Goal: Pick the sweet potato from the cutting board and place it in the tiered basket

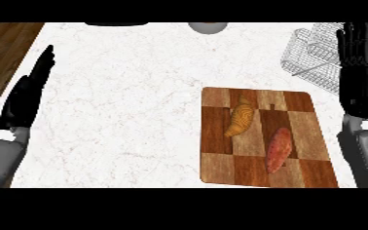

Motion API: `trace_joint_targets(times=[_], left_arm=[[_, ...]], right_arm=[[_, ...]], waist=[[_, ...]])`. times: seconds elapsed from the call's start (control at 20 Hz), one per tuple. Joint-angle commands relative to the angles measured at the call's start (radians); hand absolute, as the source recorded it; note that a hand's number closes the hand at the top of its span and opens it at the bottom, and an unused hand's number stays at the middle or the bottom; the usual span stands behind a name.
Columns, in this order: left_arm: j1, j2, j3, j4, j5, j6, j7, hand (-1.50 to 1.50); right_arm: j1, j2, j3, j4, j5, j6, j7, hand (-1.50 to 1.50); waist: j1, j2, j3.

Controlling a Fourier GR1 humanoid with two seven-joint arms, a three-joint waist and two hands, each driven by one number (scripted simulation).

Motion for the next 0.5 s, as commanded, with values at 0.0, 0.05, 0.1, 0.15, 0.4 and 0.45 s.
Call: trace_joint_targets(times=[0.0, 0.05, 0.1, 0.15, 0.4, 0.45], left_arm=[[0.026, -0.075, -0.013, -0.023, 0.002, 0.001, 0.007, 0.00], [0.015, -0.088, -0.020, -0.034, 0.050, -0.041, -0.014, 0.00], [0.038, -0.127, -0.033, -0.013, 0.063, -0.041, -0.046, 0.00], [0.078, -0.186, -0.076, -0.040, 0.081, -0.051, -0.060, 0.00], [0.091, -0.291, -0.140, -0.040, 0.163, -0.146, -0.080, 0.00], [0.077, -0.270, -0.105, 0.006, 0.180, -0.169, -0.083, 0.00]], right_arm=[[0.005, 0.056, -0.030, 0.041, -0.009, -0.056, 0.035, -1.50], [-0.007, 0.087, -0.004, 0.057, 0.022, -0.144, 0.138, -1.50], [0.029, 0.098, -0.035, 0.087, 0.011, -0.178, 0.148, -1.50], [0.038, 0.145, -0.036, 0.132, 0.021, -0.241, 0.164, -1.50], [0.038, 0.314, -0.024, 0.285, 0.095, -0.501, 0.247, -1.50], [0.020, 0.385, -0.018, 0.276, 0.106, -0.558, 0.170, -1.50]], waist=[[-0.002, -0.006, -0.007], [0.001, -0.006, -0.008], [-0.006, -0.003, -0.009], [0.006, 0.000, -0.010], [0.019, 0.007, -0.008], [0.010, 0.004, -0.007]])
